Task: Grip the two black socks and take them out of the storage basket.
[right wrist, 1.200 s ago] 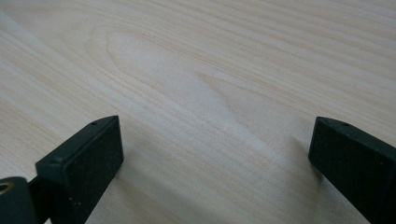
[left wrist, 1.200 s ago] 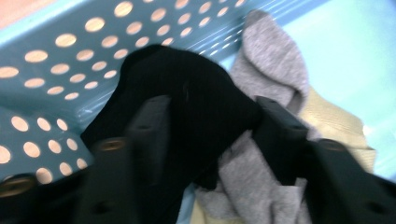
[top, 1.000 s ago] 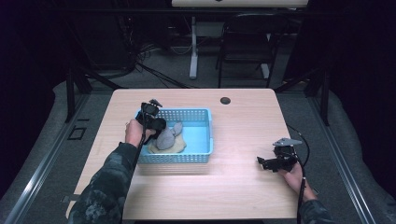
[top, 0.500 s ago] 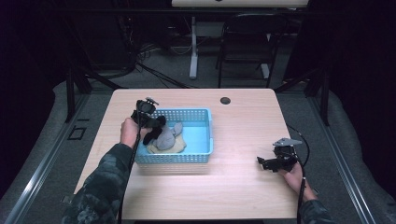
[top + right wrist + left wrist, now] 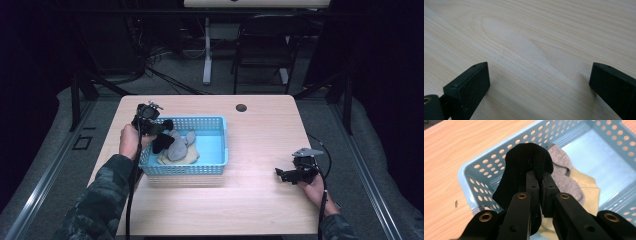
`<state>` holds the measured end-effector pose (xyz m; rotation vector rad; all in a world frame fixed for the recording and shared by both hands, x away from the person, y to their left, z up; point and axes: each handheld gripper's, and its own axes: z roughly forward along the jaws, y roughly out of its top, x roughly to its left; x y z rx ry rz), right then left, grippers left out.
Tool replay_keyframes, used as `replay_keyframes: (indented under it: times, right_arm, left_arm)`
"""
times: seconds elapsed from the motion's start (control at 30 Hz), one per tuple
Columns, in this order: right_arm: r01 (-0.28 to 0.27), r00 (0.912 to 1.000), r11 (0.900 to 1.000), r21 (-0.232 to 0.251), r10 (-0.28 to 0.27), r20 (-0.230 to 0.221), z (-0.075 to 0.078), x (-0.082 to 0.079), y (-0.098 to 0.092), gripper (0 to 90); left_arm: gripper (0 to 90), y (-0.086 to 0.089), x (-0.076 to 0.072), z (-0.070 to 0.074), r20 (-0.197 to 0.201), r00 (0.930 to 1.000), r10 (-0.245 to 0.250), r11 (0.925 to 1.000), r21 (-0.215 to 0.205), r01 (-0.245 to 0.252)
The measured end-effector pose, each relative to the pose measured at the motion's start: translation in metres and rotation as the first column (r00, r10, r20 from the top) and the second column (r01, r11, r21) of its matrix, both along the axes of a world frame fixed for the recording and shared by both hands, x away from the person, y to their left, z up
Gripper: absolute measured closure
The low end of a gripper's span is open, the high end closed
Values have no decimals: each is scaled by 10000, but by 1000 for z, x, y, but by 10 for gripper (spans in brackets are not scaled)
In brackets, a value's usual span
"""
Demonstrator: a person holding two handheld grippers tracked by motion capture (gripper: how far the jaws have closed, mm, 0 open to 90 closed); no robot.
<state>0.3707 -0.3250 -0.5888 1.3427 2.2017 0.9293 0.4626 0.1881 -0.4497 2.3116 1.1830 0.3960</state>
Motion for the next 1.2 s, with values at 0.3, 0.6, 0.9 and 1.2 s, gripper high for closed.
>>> replay_keyframes:
  times: [0.3,0.6,0.9,1.2]
  right_arm:
    - [14,10000,10000,30,-14,10,0,0,0,25]
    - [23,10000,10000,34,-23,7,0,0,0,25]
    - [27,10000,10000,37,-27,4,0,-1,0,25]
    - [31,10000,10000,44,-31,8,0,-1,0,25]
  left_arm:
    - [867,6,-6,27,351,9993,-124,9996,-258,133]
    - [866,6,-12,58,690,9968,-393,9986,-329,416]
    - [866,15,-17,82,657,9966,-489,9978,-404,516]
    - [865,38,-28,117,1022,9942,-326,9986,-376,367]
